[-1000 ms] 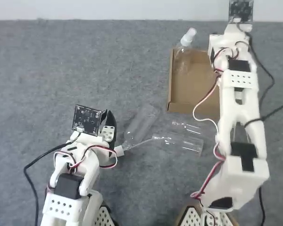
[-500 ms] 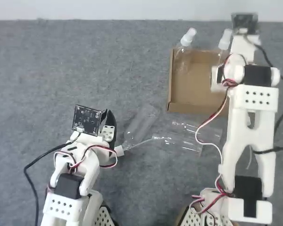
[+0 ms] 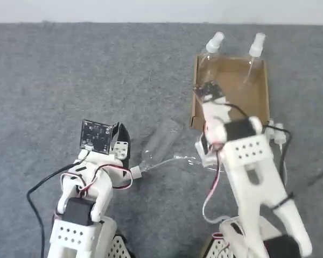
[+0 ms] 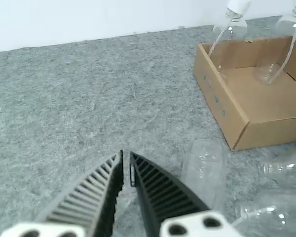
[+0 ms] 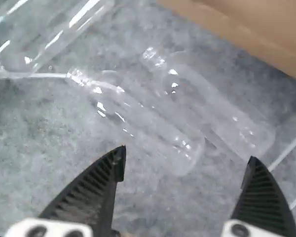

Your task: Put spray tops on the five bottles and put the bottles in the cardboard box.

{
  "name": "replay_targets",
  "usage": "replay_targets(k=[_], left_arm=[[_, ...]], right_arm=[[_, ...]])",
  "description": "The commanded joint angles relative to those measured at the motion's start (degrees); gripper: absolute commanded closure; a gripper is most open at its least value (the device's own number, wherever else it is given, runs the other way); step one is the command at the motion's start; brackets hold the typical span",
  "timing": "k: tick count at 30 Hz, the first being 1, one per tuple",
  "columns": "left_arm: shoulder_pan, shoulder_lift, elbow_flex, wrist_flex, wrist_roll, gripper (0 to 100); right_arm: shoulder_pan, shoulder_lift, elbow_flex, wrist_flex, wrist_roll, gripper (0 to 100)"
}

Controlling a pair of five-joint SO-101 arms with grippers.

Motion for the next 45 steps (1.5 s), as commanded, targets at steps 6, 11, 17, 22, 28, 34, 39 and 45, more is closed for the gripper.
replay_targets(k=[6, 11, 17, 22, 28, 34, 39, 45], left_arm=[[0.09, -1.05, -0.66, -1.85, -0.62, 99], [0.00, -1.05, -0.66, -1.93, -0.62, 99], [-0.18, -1.05, -0.92, -1.58, -0.62, 99], [-6.86, -0.53, -5.41, 2.11, -3.43, 99], [-7.74, -0.53, -6.20, 2.81, -3.52, 99], [-8.00, -0.53, -6.20, 2.81, -3.60, 99], [-8.18, -0.53, -6.29, 2.81, -3.43, 99], [-8.18, -0.53, -6.29, 2.73, -3.43, 99]], right_arm=[[20.44, -10.77, -5.45, 5.23, 15.30, 69.2], [30.55, -7.16, -9.93, 5.93, 20.40, 69.5], [15.25, -3.56, -9.93, 6.11, 21.36, 69.2], [0.04, -2.95, -8.35, 5.76, 21.36, 69.2], [-12.35, -2.86, -2.37, 0.66, 21.36, 69.1], [-15.08, -1.45, 2.90, -4.35, 21.63, 63.9], [-14.99, 6.81, 3.16, -6.90, 21.80, 61.9], [-14.90, 15.16, 3.16, -11.47, 21.36, 61.9]])
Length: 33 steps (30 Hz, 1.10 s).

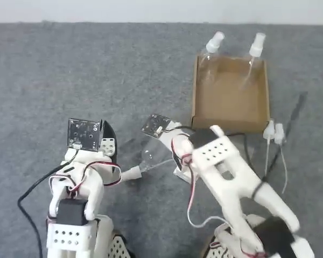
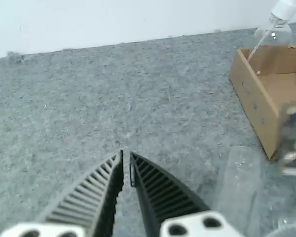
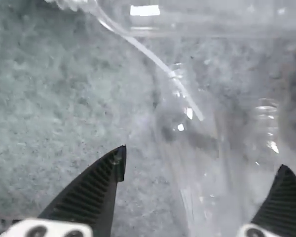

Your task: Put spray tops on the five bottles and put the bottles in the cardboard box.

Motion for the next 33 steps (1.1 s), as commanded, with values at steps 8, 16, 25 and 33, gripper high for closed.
replay_targets(k=[8, 16, 25, 33], left_arm=[[-0.44, -0.53, -3.12, -0.09, -0.18, 99], [-0.35, -0.53, -3.03, -0.18, -0.18, 99], [-0.35, -0.53, -2.95, -0.18, -0.18, 99], [-0.44, -0.53, -3.03, -0.26, -0.18, 99]], right_arm=[[-0.22, 4.18, -0.26, -2.42, -2.73, 71.4], [-0.66, 4.09, -0.44, -2.42, -5.10, 67.2], [-0.48, 4.70, 4.66, -7.34, -5.10, 77.3], [-0.13, 4.00, 6.68, -9.10, -4.84, 93.5]])
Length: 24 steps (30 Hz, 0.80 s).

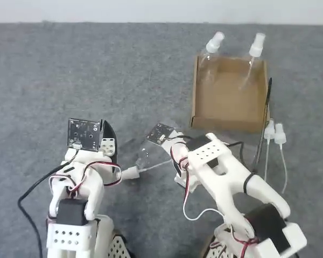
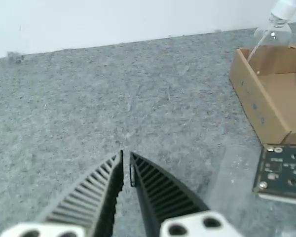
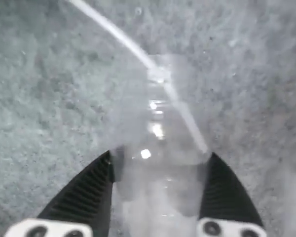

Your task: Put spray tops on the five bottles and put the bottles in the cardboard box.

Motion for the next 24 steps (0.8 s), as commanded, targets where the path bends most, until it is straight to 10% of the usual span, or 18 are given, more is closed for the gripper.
replay_targets(k=[1, 17, 24], left_arm=[[-0.44, -0.53, -3.12, -0.26, -0.18, 99], [-0.44, -0.35, -8.13, 5.98, -0.70, 99], [0.44, 6.68, -12.62, 12.48, -8.18, 99]], right_arm=[[-0.13, -1.19, -1.05, -0.66, -0.35, 96.1], [25.27, -17.27, -31.56, 35.21, 7.12, 98.8], [50.77, -18.33, -33.41, 36.62, 21.89, 98.7]])
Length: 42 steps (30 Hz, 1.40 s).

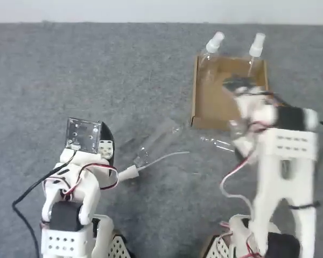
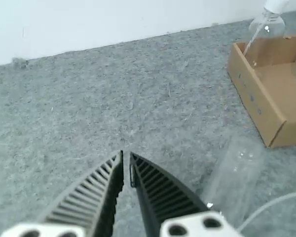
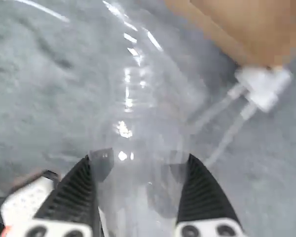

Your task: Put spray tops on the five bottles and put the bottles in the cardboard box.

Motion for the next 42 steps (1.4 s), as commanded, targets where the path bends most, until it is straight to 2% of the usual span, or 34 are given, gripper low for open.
replay_targets(k=[1, 6, 9, 13, 21, 29, 35, 42], left_arm=[[1.41, 9.49, -5.93, 4.48, -7.03, 99], [5.98, 24.62, -13.76, 12.22, -14.95, 97], [8.53, 29.89, -18.07, 15.56, -17.93, 88], [11.87, 34.46, -18.68, 13.63, -18.90, 83], [14.42, 46.68, -16.13, 1.32, -18.99, 82], [12.22, 61.27, -16.75, -5.71, -22.33, 83], [5.54, 65.67, -22.64, -5.89, -24.97, 83], [1.67, 67.34, -31.08, 0.88, -25.76, 83]], right_arm=[[15.08, -2.59, -3.60, 0.48, 9.76, 98.7], [31.34, 2.42, -3.52, -9.01, 15.56, 98.7], [36.26, 10.07, -3.69, -15.08, 17.67, 98.7], [40.57, 21.49, -7.38, -22.37, 18.20, 98.6], [42.07, 40.40, -22.86, -22.99, 17.93, 98.6], [41.71, 46.64, -25.41, -23.52, 18.29, 98.4], [41.71, 46.73, -25.23, -23.08, 18.29, 93.5], [41.71, 46.81, -25.14, -22.99, 18.29, 93.2]])
